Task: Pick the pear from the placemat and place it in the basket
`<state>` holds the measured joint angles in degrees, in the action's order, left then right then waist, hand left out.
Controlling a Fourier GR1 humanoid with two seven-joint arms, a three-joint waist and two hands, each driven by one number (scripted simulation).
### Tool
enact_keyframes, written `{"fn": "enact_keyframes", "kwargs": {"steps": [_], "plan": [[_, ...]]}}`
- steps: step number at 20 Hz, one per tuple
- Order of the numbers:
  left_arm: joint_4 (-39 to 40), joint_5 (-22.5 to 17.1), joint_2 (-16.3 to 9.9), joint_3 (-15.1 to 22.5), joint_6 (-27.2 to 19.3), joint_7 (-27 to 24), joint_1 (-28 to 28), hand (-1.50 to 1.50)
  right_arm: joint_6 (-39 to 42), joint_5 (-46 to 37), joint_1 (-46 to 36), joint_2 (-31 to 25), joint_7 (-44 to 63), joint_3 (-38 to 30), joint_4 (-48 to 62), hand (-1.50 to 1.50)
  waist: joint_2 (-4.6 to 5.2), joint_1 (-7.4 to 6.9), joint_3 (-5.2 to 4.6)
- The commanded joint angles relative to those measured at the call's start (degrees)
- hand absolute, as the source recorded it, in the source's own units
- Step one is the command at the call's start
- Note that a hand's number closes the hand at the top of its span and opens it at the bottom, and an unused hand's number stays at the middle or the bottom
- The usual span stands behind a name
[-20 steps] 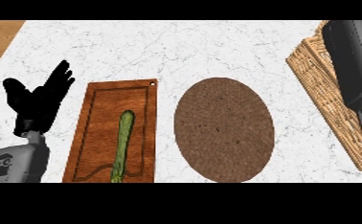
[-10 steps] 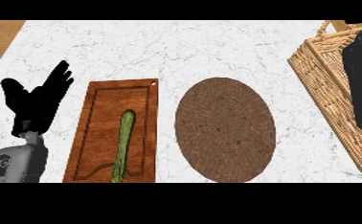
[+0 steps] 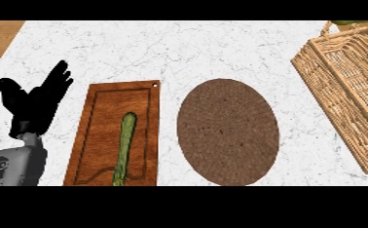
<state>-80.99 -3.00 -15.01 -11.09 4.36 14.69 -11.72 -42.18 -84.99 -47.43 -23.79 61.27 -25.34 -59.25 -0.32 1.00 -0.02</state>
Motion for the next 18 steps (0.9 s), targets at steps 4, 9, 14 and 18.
{"fn": "enact_keyframes", "kwargs": {"steps": [4, 9, 14, 18], "plan": [[0.05, -0.35, -0.53, -0.96, 0.66, -1.67, 2.13, 0.0, -6.5, -1.3, 5.66, 3.31, 6.91, -7.1, -18.7, -1.5, -0.64, 1.31, -0.06], [-0.33, 0.46, -0.46, -1.2, -1.13, 0.32, 1.63, 0.0, 3.48, 2.43, 14.77, 10.62, 6.04, -8.25, -39.73, -1.5, -1.18, 2.96, -0.09], [-0.2, -1.13, -1.5, -2.65, 0.43, -0.55, 2.47, 0.0, 11.09, 9.67, 30.01, 18.83, 3.56, -5.17, -57.98, -1.5, -0.95, 2.99, -0.08], [-1.45, -1.39, -1.83, -2.4, 1.69, -1.11, 4.32, 0.0, 16.99, 12.9, 40.97, 23.1, 3.27, -2.77, -73.24, -1.5, -0.84, 2.49, -0.09]]}}
